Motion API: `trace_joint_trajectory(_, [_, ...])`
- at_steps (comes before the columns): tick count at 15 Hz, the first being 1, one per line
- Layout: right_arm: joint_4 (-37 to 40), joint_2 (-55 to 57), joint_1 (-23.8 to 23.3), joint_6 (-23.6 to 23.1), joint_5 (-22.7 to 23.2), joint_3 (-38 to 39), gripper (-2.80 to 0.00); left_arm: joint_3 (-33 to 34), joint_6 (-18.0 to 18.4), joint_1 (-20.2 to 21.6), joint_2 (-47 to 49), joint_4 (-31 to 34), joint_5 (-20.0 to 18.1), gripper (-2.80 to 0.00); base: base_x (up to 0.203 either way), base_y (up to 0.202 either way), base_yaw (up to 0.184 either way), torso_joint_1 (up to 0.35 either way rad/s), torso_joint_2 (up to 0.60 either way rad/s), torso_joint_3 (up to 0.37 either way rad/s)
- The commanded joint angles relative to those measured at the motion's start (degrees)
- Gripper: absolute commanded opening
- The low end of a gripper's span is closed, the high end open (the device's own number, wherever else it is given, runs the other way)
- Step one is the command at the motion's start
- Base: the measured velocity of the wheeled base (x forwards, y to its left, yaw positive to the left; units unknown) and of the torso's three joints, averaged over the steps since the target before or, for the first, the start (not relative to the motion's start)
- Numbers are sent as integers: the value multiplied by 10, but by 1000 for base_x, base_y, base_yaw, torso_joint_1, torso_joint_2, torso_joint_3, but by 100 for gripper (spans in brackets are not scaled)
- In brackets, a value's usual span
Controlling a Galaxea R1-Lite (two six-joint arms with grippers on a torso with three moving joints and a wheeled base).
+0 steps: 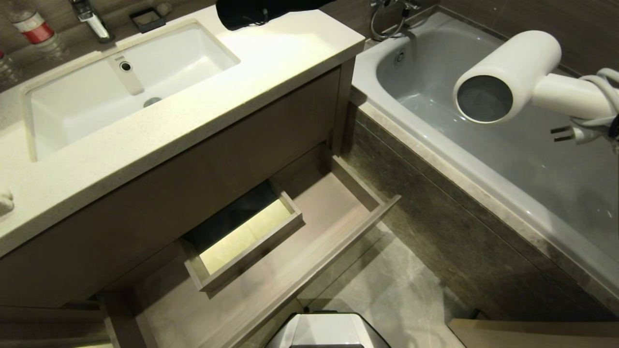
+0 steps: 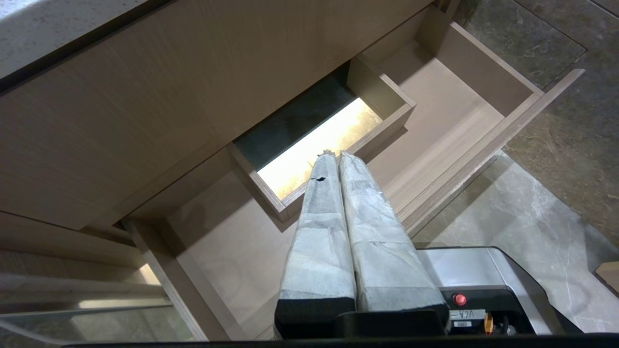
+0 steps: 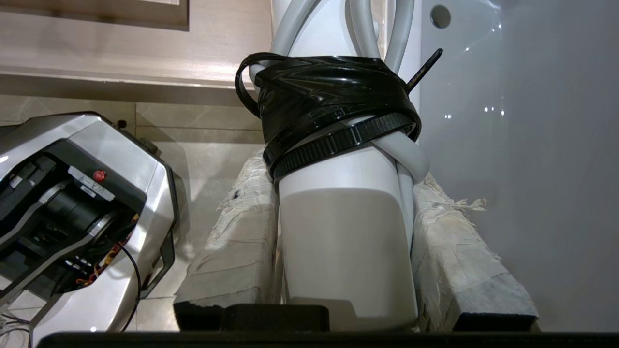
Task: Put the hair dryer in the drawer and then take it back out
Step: Put it into the drawer
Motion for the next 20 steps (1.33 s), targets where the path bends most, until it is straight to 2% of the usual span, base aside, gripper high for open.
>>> trace_joint_trajectory(1, [1, 1, 0, -2, 0, 0, -280, -1, 0, 0, 0, 0, 0, -280, 0, 0, 0, 0, 0, 0])
trace_joint_trajectory(6, [-7, 3, -1, 0, -1, 4, -280, 0, 0, 0, 0, 0, 0, -280, -2, 0, 31, 1, 1, 1])
trace_joint_trajectory(20, [-5, 3, -2, 1, -1, 3, -280, 0, 0, 0, 0, 0, 0, -280, 2, -8, 167, 4, 1, 1])
